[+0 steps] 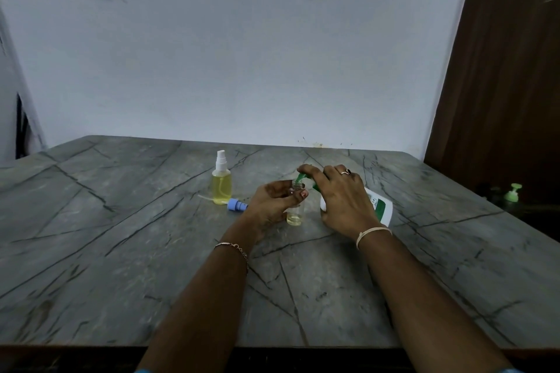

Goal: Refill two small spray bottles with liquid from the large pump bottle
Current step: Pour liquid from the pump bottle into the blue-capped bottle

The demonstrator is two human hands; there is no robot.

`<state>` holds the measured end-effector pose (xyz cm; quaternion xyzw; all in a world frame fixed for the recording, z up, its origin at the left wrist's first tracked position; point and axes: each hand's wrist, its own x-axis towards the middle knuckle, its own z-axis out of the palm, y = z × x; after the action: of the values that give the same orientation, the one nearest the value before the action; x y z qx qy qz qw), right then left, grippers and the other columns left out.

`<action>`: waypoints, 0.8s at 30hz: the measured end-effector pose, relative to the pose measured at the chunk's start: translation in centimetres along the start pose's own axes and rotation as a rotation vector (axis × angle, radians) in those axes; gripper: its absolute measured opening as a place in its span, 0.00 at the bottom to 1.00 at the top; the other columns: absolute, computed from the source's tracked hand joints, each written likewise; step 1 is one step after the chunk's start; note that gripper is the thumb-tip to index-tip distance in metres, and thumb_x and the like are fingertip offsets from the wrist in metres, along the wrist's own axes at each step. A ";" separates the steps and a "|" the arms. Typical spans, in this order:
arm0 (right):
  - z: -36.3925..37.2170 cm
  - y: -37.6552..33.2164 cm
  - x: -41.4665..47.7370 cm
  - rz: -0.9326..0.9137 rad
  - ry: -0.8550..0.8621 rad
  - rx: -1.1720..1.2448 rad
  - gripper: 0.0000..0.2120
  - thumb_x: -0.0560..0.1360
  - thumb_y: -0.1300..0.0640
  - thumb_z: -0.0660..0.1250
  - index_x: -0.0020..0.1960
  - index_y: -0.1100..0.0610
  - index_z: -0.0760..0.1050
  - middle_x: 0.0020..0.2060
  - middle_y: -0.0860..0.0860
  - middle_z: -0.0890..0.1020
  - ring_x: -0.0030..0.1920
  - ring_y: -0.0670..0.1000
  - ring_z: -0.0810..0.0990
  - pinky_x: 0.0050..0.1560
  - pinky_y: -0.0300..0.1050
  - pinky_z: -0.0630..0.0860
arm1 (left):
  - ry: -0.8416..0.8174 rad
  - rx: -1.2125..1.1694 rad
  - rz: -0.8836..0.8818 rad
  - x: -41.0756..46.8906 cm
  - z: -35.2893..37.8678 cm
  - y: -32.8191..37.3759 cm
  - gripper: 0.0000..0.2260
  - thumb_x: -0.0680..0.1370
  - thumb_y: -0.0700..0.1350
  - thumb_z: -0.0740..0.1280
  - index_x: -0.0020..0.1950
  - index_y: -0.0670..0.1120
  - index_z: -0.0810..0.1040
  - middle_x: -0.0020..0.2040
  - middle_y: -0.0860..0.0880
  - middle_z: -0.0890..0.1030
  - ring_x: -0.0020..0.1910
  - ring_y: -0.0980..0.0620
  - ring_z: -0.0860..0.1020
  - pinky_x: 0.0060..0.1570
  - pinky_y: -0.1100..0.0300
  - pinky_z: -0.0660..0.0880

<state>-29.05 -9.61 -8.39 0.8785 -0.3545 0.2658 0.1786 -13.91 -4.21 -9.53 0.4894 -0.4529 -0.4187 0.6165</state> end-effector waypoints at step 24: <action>0.2 0.1 -0.3 -0.026 0.039 -0.061 0.52 0.63 0.60 0.72 0.75 0.39 0.44 0.48 0.53 0.75 0.51 0.56 0.73 0.50 0.52 0.71 | -0.008 0.016 -0.012 0.0 -0.1 -0.2 0.09 0.72 0.41 0.73 0.50 0.49 0.80 0.47 0.51 0.84 0.47 0.51 0.81 0.53 0.51 0.77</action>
<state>-29.20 -9.64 -8.71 0.8719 -0.3474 0.2695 0.2154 -13.79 -4.21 -9.71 0.4956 -0.4556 -0.4206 0.6081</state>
